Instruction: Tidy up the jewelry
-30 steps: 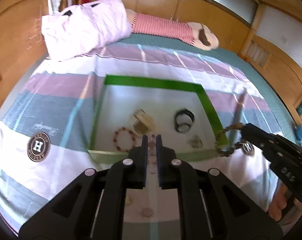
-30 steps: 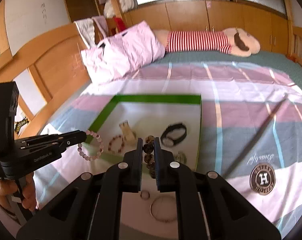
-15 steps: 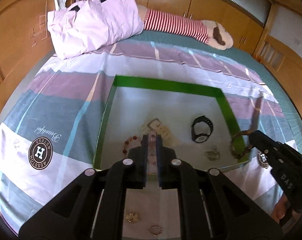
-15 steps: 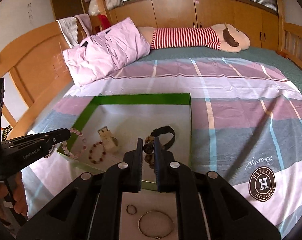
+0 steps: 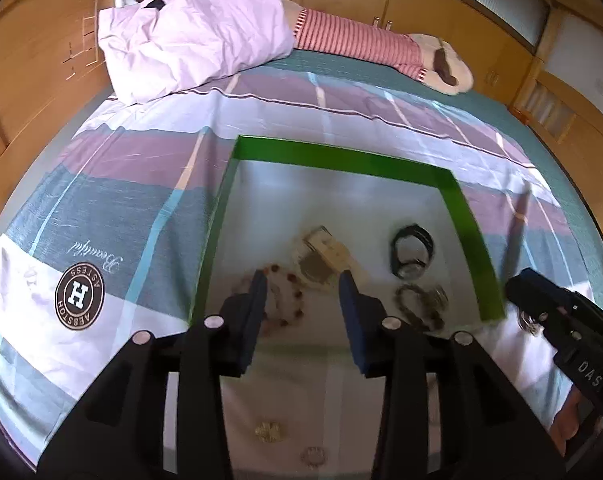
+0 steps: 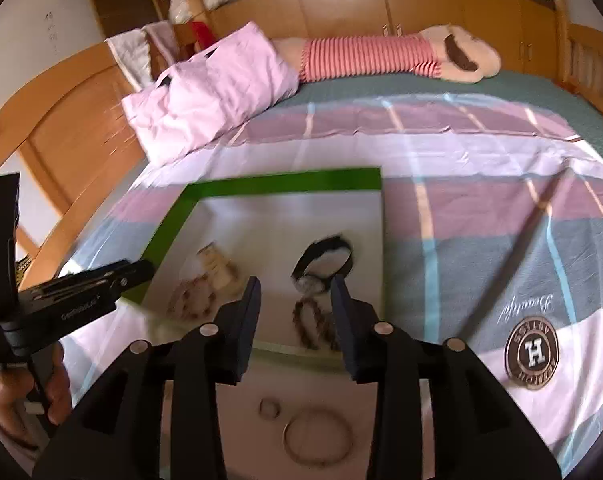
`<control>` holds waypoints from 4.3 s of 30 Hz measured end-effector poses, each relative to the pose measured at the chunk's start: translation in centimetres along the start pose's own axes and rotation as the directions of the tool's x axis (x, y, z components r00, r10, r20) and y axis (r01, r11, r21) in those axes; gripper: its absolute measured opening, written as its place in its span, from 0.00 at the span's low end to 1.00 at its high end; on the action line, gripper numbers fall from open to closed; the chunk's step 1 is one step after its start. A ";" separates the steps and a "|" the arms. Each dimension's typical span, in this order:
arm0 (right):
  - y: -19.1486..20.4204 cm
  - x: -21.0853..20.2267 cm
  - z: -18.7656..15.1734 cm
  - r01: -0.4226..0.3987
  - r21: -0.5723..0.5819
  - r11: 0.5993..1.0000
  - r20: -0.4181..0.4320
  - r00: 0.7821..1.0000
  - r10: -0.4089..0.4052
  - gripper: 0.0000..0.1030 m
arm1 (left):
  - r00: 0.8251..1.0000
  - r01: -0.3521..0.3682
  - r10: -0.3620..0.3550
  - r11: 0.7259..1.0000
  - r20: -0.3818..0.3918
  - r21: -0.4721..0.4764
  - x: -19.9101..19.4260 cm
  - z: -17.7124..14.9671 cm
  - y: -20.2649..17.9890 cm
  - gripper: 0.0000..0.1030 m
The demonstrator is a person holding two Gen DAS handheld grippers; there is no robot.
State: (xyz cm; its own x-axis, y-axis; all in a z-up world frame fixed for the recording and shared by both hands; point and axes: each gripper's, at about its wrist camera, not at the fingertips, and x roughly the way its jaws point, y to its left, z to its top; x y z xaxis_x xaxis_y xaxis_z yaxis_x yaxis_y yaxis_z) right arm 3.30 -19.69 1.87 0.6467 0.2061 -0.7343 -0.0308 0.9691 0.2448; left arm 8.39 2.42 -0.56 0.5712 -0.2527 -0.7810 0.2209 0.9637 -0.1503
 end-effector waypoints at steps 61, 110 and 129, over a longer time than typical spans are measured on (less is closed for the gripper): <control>-2.1 4.9 -7.0 0.140 -0.023 0.990 -0.347 0.927 -0.139 0.65 | 0.929 -0.048 0.062 0.998 -0.366 0.045 4.6 -7.8 2.1 0.52; -2.5 5.3 -7.4 0.149 -0.024 0.988 -0.359 0.922 -0.148 0.65 | 0.926 -0.122 0.102 0.992 -0.364 -0.035 5.2 -6.7 5.0 0.55; -0.3 7.0 -8.4 0.145 -0.143 0.979 -0.405 0.894 -0.192 0.71 | 0.908 -0.114 0.103 0.993 -0.407 -0.005 7.1 -8.5 3.6 0.65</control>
State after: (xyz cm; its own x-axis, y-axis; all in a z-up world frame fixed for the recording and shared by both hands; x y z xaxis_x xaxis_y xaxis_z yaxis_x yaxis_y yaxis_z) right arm 1.39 -17.42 -8.67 0.2757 0.0531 -0.9598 -0.0454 0.9981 0.0422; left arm 6.55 4.79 -11.78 0.2195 -0.0953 -0.9709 0.1504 0.9866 -0.0628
